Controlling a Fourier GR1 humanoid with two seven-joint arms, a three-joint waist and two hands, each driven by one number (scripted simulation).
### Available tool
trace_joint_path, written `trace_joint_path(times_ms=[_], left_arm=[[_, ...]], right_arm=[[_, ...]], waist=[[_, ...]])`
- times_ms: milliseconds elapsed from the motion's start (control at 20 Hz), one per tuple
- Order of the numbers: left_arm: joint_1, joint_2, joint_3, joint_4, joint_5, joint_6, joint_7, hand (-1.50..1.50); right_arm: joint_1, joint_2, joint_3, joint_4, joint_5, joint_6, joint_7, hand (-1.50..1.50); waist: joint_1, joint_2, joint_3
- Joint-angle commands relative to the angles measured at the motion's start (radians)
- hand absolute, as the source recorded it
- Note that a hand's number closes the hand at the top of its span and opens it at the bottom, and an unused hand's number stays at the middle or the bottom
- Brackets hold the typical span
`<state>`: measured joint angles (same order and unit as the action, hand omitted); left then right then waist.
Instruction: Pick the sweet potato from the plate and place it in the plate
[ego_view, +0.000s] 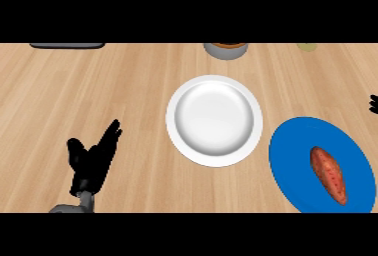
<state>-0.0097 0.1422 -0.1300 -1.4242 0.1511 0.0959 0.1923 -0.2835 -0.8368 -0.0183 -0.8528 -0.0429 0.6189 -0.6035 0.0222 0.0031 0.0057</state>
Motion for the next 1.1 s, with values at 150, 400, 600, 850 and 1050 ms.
trace_joint_path(times_ms=[150,400,600,850,1050], left_arm=[[-0.004,-0.005,-0.003,-0.015,-0.005,0.0,0.048,0.0],[0.069,0.019,0.013,-0.038,0.009,-0.033,0.012,0.0],[0.018,-0.017,-0.001,-0.025,-0.022,0.01,0.041,0.0],[0.012,-0.026,0.008,-0.027,-0.025,0.011,0.067,0.0],[0.064,-0.044,-0.005,-0.034,-0.047,0.001,0.02,0.0]], right_arm=[[-0.026,-0.002,0.099,0.068,0.12,0.092,-0.182,-1.5],[0.01,0.027,0.142,-0.005,0.098,0.094,-0.164,-1.5],[0.039,0.043,0.156,-0.037,0.085,0.071,-0.168,-1.5],[0.056,0.07,0.171,-0.014,0.161,-0.037,-0.199,-1.5],[0.047,0.071,0.147,-0.074,0.176,-0.051,-0.083,-1.5]], waist=[[-0.005,0.001,-0.004],[-0.014,-0.004,-0.005],[-0.023,-0.004,-0.005],[-0.018,-0.002,-0.005],[-0.02,-0.004,-0.006]])
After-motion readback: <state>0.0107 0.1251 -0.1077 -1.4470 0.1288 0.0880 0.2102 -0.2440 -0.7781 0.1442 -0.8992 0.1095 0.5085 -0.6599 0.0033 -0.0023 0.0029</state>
